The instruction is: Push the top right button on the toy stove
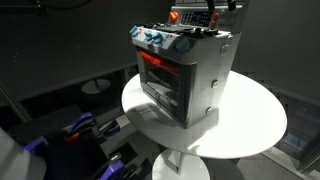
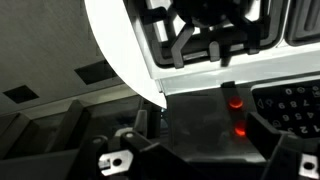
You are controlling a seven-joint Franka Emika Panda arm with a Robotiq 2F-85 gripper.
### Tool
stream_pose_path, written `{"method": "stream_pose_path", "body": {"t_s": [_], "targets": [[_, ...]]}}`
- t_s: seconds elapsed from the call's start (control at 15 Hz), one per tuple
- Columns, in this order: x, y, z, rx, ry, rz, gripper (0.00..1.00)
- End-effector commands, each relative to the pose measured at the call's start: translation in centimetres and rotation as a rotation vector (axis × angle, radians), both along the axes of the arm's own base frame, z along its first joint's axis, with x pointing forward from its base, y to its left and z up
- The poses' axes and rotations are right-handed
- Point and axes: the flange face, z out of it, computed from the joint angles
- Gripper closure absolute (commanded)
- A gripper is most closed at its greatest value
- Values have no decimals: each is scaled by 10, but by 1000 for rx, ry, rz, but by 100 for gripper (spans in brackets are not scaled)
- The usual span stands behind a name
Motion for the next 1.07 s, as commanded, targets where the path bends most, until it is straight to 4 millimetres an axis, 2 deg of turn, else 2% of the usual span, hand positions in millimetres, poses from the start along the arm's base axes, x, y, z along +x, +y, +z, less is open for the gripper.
{"method": "stream_pose_path", "body": {"t_s": [0.0, 0.6, 1.0], "targets": [[19, -1, -1, -14, -2, -30, 0], [41, -1, -11, -8, 0, -25, 0], [31, -7, -3, 10, 19, -29, 0]]}}
